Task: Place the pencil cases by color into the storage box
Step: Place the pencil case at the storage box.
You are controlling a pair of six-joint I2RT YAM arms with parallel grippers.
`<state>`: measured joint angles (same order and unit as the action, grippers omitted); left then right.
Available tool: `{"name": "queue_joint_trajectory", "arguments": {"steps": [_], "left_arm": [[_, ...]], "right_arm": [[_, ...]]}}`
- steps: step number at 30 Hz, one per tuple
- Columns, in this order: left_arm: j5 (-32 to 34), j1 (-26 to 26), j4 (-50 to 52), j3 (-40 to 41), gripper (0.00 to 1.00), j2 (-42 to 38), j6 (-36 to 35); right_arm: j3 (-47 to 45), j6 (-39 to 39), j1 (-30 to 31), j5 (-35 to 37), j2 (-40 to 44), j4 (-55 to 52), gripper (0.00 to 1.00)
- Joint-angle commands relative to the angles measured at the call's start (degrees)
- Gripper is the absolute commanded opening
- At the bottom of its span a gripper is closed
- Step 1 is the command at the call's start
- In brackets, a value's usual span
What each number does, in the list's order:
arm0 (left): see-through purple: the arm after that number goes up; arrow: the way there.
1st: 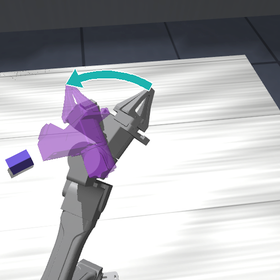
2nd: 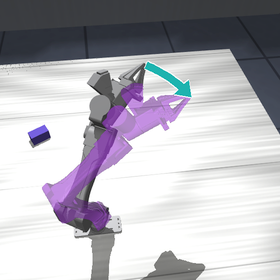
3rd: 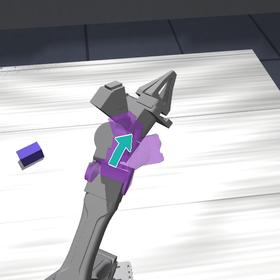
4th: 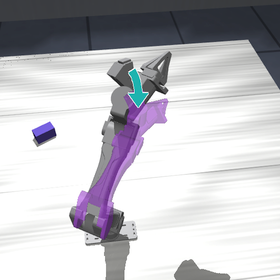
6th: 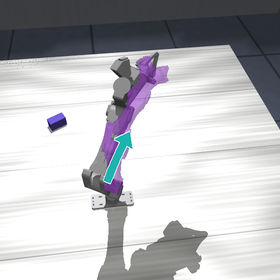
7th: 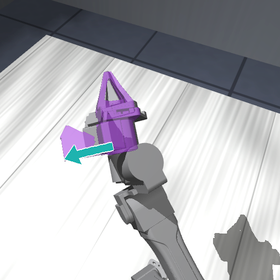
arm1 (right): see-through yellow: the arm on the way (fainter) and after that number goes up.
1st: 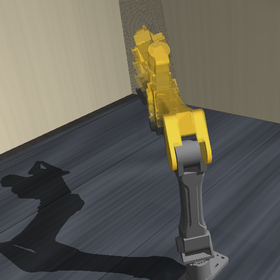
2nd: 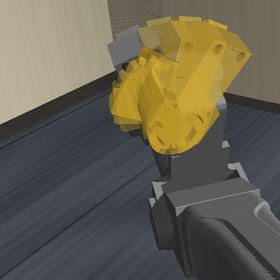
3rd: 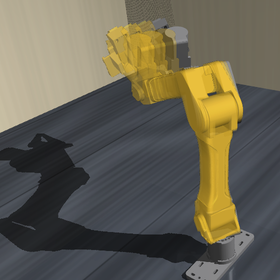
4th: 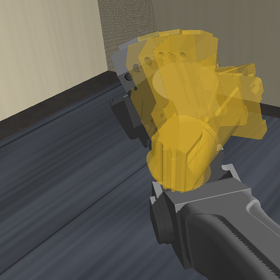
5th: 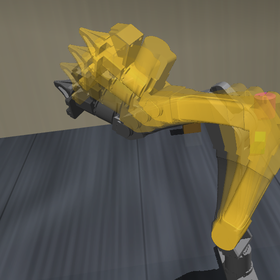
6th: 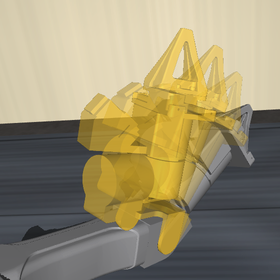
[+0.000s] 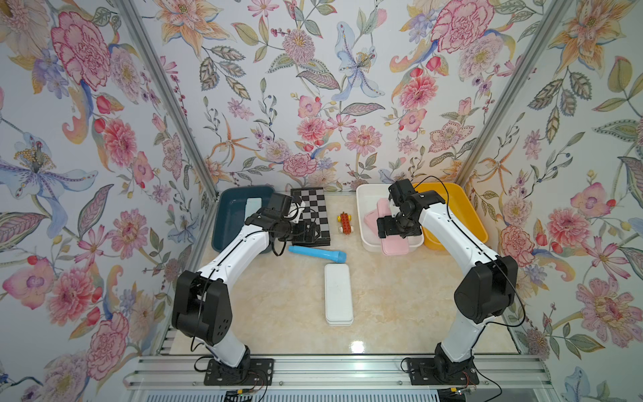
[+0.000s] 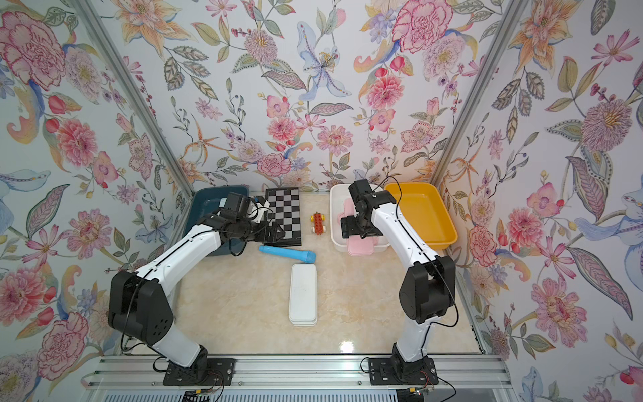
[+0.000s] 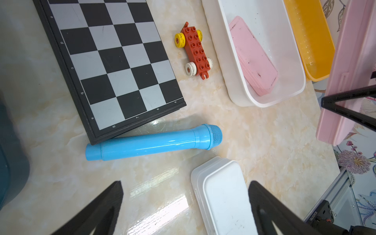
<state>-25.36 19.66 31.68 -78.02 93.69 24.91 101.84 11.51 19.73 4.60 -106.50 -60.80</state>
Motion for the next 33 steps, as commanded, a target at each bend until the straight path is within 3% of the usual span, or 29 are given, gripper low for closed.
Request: {"name": "queue_joint_trajectory", "arguments": {"steps": [1, 7, 13, 33], "left_arm": [[-1.61, -1.16, -0.59, 0.74, 0.98, 0.79, 0.58], [-2.67, -2.1, -1.0, 1.03, 0.98, 1.72, 0.85], [-3.39, -2.97, -1.27, 1.03, 0.98, 2.4, 1.04], [-5.66, -3.84, -2.58, 1.73, 0.98, 2.21, 1.81]], "right_arm": [[6.0, -2.49, -1.45, -1.29, -7.42, -0.08, 0.94], [17.8, -2.63, -3.85, -1.68, -21.27, 3.09, 0.95], [27.13, -1.11, -5.22, -0.82, -29.85, 4.72, 0.97], [26.47, 0.77, -5.36, 3.5, -32.28, 18.36, 1.0]]}}
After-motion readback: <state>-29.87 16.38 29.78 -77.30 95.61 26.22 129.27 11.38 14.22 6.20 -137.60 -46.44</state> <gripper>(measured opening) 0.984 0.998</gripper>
